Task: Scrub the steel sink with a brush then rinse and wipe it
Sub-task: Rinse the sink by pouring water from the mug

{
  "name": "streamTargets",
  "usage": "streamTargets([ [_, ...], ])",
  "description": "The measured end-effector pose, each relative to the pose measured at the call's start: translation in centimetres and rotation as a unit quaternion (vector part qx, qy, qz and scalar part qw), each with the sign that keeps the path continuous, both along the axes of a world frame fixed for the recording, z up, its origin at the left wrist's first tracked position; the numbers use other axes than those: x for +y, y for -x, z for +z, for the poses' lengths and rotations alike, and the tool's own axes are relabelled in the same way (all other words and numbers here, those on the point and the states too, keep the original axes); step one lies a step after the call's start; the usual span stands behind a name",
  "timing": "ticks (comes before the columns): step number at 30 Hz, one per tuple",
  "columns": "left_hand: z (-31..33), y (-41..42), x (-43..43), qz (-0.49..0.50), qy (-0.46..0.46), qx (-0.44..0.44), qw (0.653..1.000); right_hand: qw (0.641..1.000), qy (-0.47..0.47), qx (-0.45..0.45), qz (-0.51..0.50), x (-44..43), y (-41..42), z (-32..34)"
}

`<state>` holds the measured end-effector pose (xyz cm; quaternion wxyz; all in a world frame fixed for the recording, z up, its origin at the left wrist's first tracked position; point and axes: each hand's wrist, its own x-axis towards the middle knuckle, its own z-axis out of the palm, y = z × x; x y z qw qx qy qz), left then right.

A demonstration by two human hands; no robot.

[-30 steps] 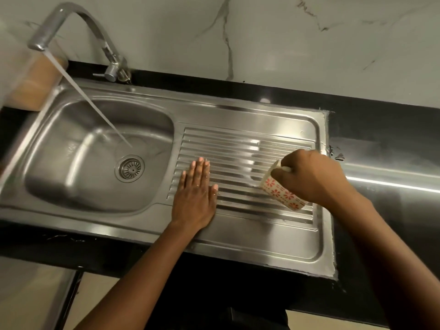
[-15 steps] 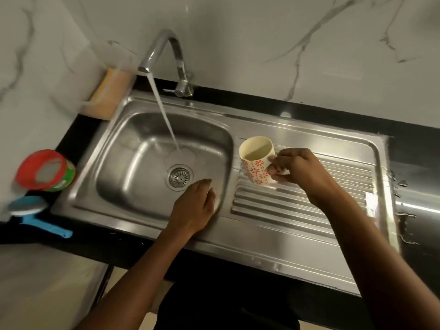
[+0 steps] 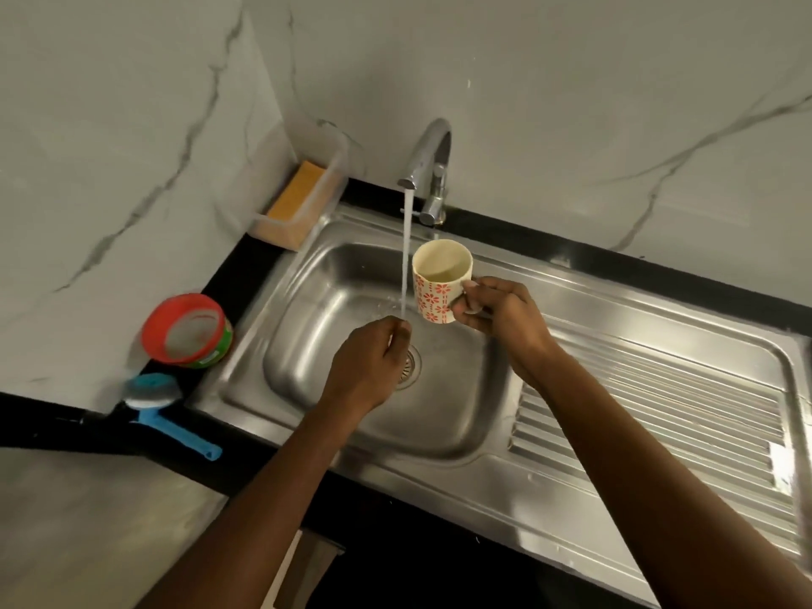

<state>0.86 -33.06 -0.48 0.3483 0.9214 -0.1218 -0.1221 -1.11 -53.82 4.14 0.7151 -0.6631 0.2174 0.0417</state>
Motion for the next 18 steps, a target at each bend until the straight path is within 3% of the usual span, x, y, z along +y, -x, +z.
streamTargets([
  [18,2.0,-3.3,3.5,0.019,0.059,-0.028,0.998,0.998,-0.022,-0.063,-0.012,5.3,-5.0,0.6],
])
